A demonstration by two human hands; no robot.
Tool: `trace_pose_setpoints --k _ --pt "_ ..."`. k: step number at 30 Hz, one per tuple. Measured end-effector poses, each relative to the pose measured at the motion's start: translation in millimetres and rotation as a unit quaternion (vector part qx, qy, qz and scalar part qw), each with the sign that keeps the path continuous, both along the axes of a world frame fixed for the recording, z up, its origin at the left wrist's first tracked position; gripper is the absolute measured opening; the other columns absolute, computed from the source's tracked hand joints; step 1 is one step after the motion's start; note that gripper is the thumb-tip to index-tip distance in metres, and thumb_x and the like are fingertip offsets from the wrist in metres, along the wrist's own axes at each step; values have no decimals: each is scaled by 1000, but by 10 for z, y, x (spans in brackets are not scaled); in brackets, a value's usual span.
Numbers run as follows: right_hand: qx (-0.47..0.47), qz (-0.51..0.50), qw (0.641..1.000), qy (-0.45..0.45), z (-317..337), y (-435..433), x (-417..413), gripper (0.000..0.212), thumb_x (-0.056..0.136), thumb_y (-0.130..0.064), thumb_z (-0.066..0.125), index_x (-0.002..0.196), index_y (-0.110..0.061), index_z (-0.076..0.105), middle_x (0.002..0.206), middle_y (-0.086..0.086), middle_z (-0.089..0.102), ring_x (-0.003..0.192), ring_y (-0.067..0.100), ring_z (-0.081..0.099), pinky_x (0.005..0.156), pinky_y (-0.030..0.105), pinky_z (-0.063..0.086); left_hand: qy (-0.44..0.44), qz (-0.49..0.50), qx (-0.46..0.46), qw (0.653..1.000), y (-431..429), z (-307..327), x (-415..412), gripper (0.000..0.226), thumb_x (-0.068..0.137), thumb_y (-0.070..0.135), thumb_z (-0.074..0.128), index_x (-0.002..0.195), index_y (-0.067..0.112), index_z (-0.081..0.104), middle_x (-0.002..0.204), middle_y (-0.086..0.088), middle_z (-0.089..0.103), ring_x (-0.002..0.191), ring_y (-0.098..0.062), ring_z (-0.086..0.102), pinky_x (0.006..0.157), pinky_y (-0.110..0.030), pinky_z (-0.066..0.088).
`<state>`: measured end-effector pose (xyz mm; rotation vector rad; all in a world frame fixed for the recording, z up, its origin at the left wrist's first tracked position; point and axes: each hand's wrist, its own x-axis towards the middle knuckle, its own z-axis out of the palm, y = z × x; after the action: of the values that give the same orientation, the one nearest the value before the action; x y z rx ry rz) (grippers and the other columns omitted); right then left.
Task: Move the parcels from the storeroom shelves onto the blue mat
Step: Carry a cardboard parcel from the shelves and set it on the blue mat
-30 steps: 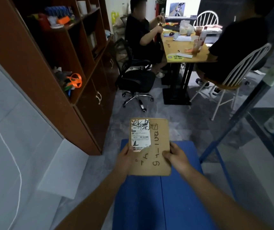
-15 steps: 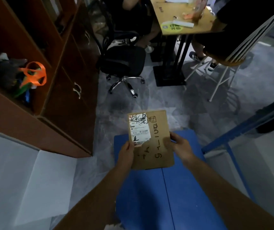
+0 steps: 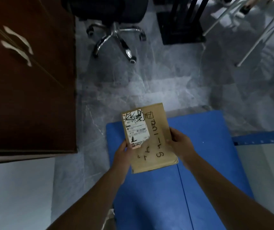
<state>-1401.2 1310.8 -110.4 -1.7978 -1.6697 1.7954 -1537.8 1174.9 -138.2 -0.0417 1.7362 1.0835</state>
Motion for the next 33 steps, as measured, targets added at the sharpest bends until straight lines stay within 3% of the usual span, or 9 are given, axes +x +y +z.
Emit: trace_pose_setpoints --k 3,8,12,18,20,23,26,30,33 --pt "-12 -7 1000 -15 -698 -51 -99 53 85 6 46 120 -30 65 101 -13 70 89 1 65 71 18 52 6 -16 -22 1000 -55 -681 -72 30 103 29 43 129 33 57 127 0 62 114 -22 60 101 -48 47" --pt "-31 -7 999 -32 -1494 -182 -254 55 85 7 49 124 -28 62 108 -7 70 98 12 66 86 32 55 32 -30 -70 997 -115 -1341 -255 32 103 21 40 129 24 58 122 -4 63 108 -24 60 95 -44 51" --pt "-32 -28 999 -29 -1807 -256 -363 53 84 6 49 119 -32 64 103 -14 70 94 6 67 81 29 55 56 -32 -76 995 -152 -1585 -368 33 103 23 39 131 30 56 113 4 60 97 -15 58 79 -31 50" --pt "-13 -32 999 -39 -1985 -212 -391 57 82 10 46 107 -37 66 97 -17 70 87 2 66 72 23 54 25 -40 -52 998 -156 -1766 -461 28 100 15 46 114 33 63 112 1 67 103 -21 64 93 -46 52" --pt "-7 -24 998 -52 -1994 -205 -366 56 83 7 46 108 -39 66 96 -18 70 86 3 66 69 22 54 22 -49 -37 998 -214 -1756 -457 28 100 15 48 110 37 63 106 7 68 97 -10 66 85 -33 56" --pt "-26 6 996 -80 -1878 -264 -338 55 90 -9 50 142 -28 45 122 -9 63 102 12 62 74 24 47 43 -51 -28 997 -259 -1579 -438 22 99 22 52 109 38 63 106 19 66 83 8 63 68 -11 48" --pt "-22 53 989 -136 -1526 -367 -245 64 94 -17 53 151 -16 26 151 6 37 131 23 44 88 26 37 104 12 -38 994 -257 -1215 -423 35 99 11 49 132 18 56 120 12 54 107 -2 55 92 -19 40" --pt "30 204 966 -153 -661 -361 6 60 94 -24 57 148 -16 31 150 6 36 137 23 36 107 32 35 153 -43 -7 987 -130 -346 -344 30 98 8 48 118 26 60 122 7 57 100 -2 58 73 -4 42" --pt "83 230 960 -137 269 -218 260 57 93 -24 60 145 -13 38 146 8 43 132 23 43 102 29 36 189 -118 24 974 -27 573 -123 34 98 12 51 130 19 58 128 -5 60 108 -16 60 85 -21 48"
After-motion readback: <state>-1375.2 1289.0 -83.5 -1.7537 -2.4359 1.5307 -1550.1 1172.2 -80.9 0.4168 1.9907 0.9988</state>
